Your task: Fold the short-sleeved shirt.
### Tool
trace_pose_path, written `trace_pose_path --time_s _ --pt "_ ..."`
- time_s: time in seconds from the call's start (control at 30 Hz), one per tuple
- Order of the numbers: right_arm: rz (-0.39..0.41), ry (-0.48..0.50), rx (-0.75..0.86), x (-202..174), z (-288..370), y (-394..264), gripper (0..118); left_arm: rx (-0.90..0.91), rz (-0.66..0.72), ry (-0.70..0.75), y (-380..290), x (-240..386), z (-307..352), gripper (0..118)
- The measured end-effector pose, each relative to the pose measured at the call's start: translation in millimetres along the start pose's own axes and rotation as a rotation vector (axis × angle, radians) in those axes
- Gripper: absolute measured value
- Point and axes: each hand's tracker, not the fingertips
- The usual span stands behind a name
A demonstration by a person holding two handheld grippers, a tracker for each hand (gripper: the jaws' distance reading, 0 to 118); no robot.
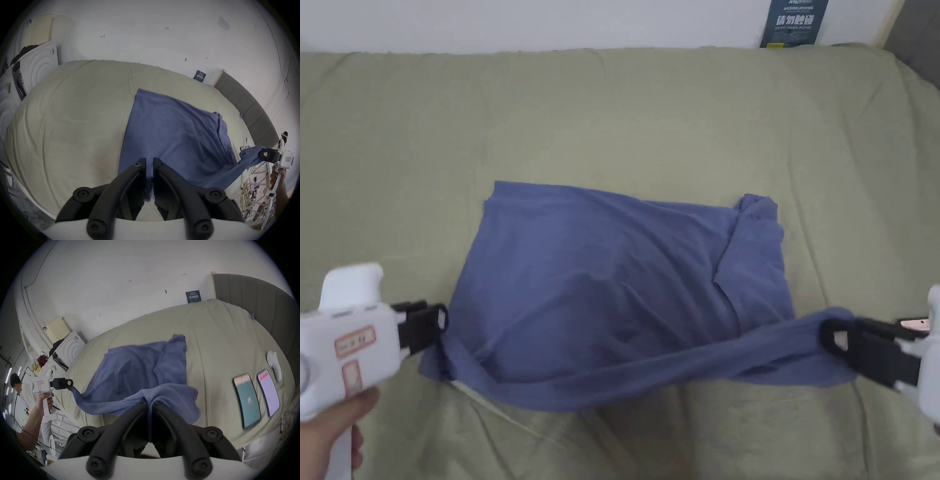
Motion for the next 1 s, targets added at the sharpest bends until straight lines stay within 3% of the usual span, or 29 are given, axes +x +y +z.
trace_pose_path --time_s 0.1,0.2,0.33,0.4,0.43,0.47,0.5,0.53,0.57,0.6,0.8,0.87,1.0 --pt "-0.007 0.017 0.006 16.8 -26.8 39.0 2 0.008 0.047 -0.038 39.9 0.5 -27.2 10" --pt "-0.029 0.004 -0.025 34.3 -65.6 65.1 2 0.021 0.063 0.021 73.1 -1.4 -60.1 10" --pt "-0.076 -0.047 -0.129 55.2 -124.9 77.4 2 -0.015 0.097 0.051 96.7 -5.8 -99.9 10" --pt "-0.100 -0.027 -0.201 62.9 -151.1 75.0 5 -0.043 0.097 0.060 95.4 -3.4 -110.7 10" --pt "-0.097 -0.057 -0.229 64.4 -162.1 71.2 14 -0.058 0.064 0.080 90.9 -3.5 -112.9 10" --pt "-0.091 -0.076 -0.242 67.0 -168.6 66.8 40 -0.062 0.043 0.083 85.7 -2.5 -111.7 11" --pt "-0.083 -0.081 -0.234 68.1 -173.7 62.7 89 -0.069 0.025 0.090 79.6 -2.1 -108.1 33" --pt "-0.064 -0.099 -0.235 67.7 -176.8 58.3 114 -0.016 0.023 0.049 73.3 -0.5 -100.7 67" --pt "-0.043 -0.108 -0.227 64.6 -173.8 55.7 118 -0.026 0.016 0.033 65.9 -1.9 -95.2 103" --pt "-0.012 -0.122 -0.163 60.6 -161.2 52.0 118 -0.045 -0.040 0.003 52.9 -1.8 -86.2 118" --pt "0.148 -0.088 0.023 6.5 -74.3 -0.1 118 -0.076 -0.224 0.063 -11.8 -1.3 -42.3 118" --pt "0.131 -0.043 0.010 -6.3 -53.2 -27.3 118 -0.101 -0.270 0.083 -30.9 -6.2 -56.2 118" --pt "0.018 0.111 -0.040 -33.9 -25.4 -85.2 111 -0.112 -0.247 0.134 -68.1 -1.5 -53.6 112"
